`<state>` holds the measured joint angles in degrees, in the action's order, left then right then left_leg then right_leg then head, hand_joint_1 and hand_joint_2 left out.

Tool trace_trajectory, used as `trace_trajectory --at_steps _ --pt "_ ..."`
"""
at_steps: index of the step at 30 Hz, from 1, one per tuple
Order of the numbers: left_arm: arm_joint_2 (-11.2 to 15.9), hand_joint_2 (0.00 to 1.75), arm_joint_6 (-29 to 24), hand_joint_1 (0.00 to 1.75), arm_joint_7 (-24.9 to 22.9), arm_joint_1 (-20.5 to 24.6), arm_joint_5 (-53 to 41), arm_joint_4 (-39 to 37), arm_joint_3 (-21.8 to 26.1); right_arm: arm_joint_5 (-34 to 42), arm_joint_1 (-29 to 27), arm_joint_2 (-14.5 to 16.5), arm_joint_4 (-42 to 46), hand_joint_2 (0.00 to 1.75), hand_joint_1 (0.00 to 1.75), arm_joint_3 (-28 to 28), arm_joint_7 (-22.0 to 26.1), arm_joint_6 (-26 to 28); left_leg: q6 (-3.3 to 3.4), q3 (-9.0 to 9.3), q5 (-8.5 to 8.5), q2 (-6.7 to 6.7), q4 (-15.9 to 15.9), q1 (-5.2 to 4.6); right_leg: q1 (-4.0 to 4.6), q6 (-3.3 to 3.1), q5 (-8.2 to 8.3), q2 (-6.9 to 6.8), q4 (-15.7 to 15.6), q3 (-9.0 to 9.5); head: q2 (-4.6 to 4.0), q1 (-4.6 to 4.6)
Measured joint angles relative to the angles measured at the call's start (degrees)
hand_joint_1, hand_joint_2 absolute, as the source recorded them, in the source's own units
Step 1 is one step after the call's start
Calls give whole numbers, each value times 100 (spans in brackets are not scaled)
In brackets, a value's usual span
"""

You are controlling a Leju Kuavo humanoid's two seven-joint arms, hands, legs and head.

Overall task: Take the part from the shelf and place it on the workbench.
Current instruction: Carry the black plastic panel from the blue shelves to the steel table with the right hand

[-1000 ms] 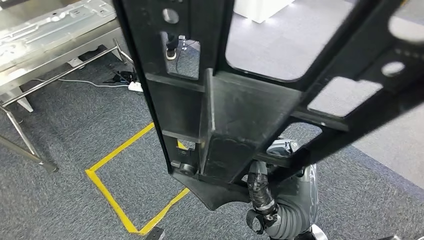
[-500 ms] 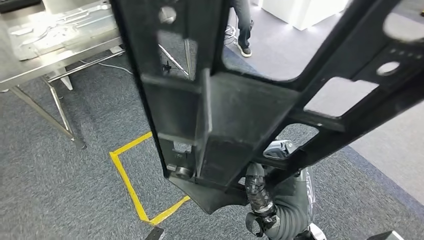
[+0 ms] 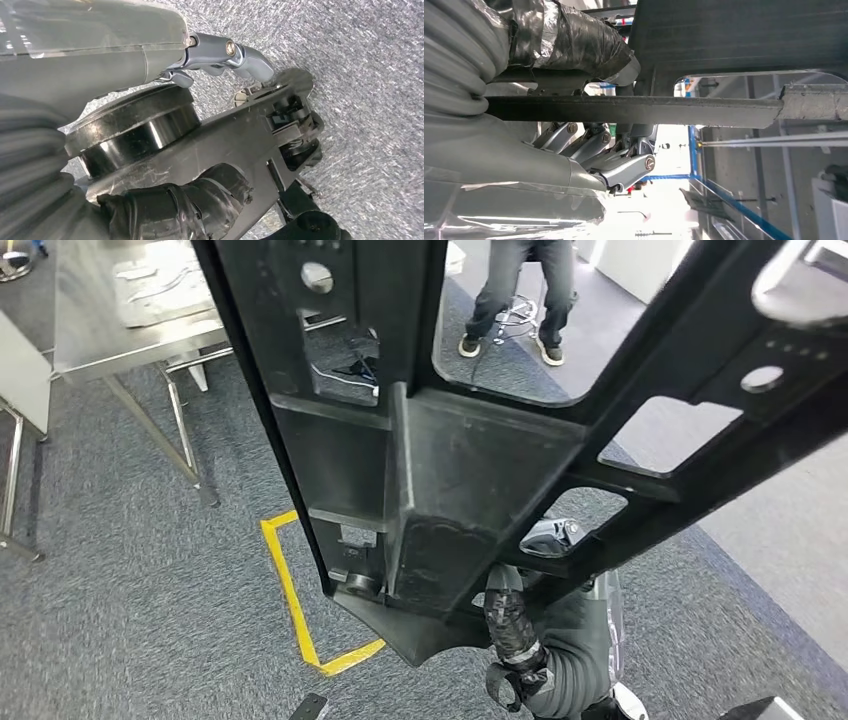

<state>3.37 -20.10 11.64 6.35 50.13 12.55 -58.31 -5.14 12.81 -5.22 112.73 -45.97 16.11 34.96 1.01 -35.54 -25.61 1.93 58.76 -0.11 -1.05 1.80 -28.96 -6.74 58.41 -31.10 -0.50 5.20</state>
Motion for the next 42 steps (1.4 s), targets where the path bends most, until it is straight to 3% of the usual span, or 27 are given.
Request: trace_trajectory --at_steps 1,3,5,6,7,8,10,12,15,17,19,21,22,23,25,26,28,32,34,36,37,38,39,41,42 --pt "1 175 7 0 13 -14 5 0 0 2 2 1 1 175 175 0 0 -1 31 24 11 -63 -32 10 -8 32 -68 47 30 8 0 -9" --pt "3 175 15 0 20 -21 13 -1 0 5 4 1 2 175 175 0 1 -3 87 73 31 -183 -86 37 -14 65 -326 305 401 -139 0 -39" --pt "1 175 24 0 5 -5 16 -2 0 9 -6 -2 -4 175 175 0 2 -6 122 76 20 -296 -82 27 0 56 -616 568 1178 -529 0 -66" --pt "-2 175 28 0 -6 1 15 -2 0 17 -15 -3 -9 175 175 0 4 -8 139 77 9 -350 -72 19 6 49 -682 621 1504 -725 0 -73" --pt "-4 175 32 0 -19 1 11 -2 0 40 -22 -4 -13 175 175 0 18 -18 151 82 -5 -406 -58 12 9 41 -643 649 1648 -843 0 -75" --pt "-5 175 34 0 -33 -2 6 -2 0 75 -27 -4 -14 175 175 0 46 -34 157 90 -23 -453 -37 9 8 32 -490 660 1558 -851 0 -75" --pt "-7 175 49 0 -61 -9 -33 -2 0 146 -27 -4 -14 175 175 0 128 -73 142 110 -71 -545 15 12 -2 10 -42 685 862 -608 0 -79" --pt "-21 175 98 0 -70 0 -153 -1 -1 83 -40 -5 -8 175 175 0 169 -58 96 96 -124 -598 71 -5 -4 -19 163 744 282 -379 0 -76" --pt "-108 175 134 0 -97 8 -357 22 -15 -141 -132 -25 48 175 175 12 120 -21 15 73 -152 -623 66 -8 4 -93 150 771 162 -319 0 -72" --pt "-149 175 121 0 -117 3 -398 44 -26 -185 -180 -42 91 175 175 29 94 -58 -38 19 -232 -520 218 -5 -15 -159 150 756 123 -262 0 -58" --pt "-154 175 119 0 -94 10 -391 52 -30 -184 -204 -48 120 175 175 39 97 -104 -91 -255 -479 -363 783 4 -24 -208 122 720 100 -189 0 -34" --pt "-170 175 108 0 -56 41 -386 58 -31 -173 -234 -48 133 175 175 42 101 -147 -121 -652 -710 -304 1490 12 -18 -223 74 670 101 -134 0 -23" --pt "-186 175 90 0 -49 57 -390 64 -31 -166 -247 -48 134 175 175 42 101 -165 -124 -761 -699 -300 1647 14 -15 -222 47 648 101 -104 0 -24" --pt "-203 175 69 0 -56 66 -395 71 -31 -162 -259 -48 134 175 175 43 101 -178 -117 -761 -581 -298 1590 14 -13 -218 19 634 102 -69 0 -24" --pt "-226 175 35 0 -82 69 -409 101 -36 -157 -278 -49 144 175 175 49 101 -186 -84 -460 -175 -266 910 9 -13 -195 -45 620 101 19 0 -25" --pt "-238 175 27 0 -101 70 -414 126 -40 -158 -289 -49 154 175 175 54 101 -187 -63 -272 -50 -237 544 -11 -3 -172 -78 615 98 52 0 -23" --pt "-271 175 19 0 -133 73 -419 196 -51 -167 -313 -52 182 175 175 73 101 -182 -6 -63 -10 -197 140 -48 19 -112 -115 603 72 99 0 -25" --pt "-315 175 -16 0 -173 53 -417 304 -75 -177 -354 -72 221 175 175 136 99 -176 132 64 -74 -240 24 -35 29 -6 -150 602 186 108 0 -38" --pt "-320 175 -42 0 -186 51 -407 337 -82 -185 -363 -83 237 175 175 167 98 -175 202 150 -103 -247 -12 -31 23 21 -357 627 702 -168 0 -52" --pt "-325 175 -56 0 -187 43 -391 367 -86 -191 -390 -91 243 175 175 183 97 -174 243 197 -152 -256 -13 -44 31 28 -612 648 1415 -640 0 -62" --pt "-328 175 -57 0 -187 33 -383 380 -89 -192 -407 -97 243 175 175 186 96 -174 249 228 -181 -265 -13 -49 33 26 -644 653 1624 -827 0 -62" --pt "-328 175 -57 0 -187 22 -378 390 -92 -192 -422 -102 243 175 175 189 95 -174 247 271 -214 -276 -12 -53 34 24 -557 656 1628 -913 0 -62" --pt "-328 175 -57 0 -187 14 -370 395 -96 -192 -431 -105 243 175 175 191 95 -174 240 327 -253 -291 -11 -53 34 17 -340 658 1408 -887 0 -63" --pt "-328 175 -54 0 -183 9 -352 410 -100 -192 -436 -108 243 175 175 196 94 -173 212 436 -338 -316 -4 -57 38 -4 157 675 681 -682 0 -65" --pt "-328 175 -49 0 -177 12 -342 418 -101 -192 -438 -110 243 175 175 198 95 -172 188 465 -377 -327 2 -59 52 -24 262 682 392 -600 0 -67"
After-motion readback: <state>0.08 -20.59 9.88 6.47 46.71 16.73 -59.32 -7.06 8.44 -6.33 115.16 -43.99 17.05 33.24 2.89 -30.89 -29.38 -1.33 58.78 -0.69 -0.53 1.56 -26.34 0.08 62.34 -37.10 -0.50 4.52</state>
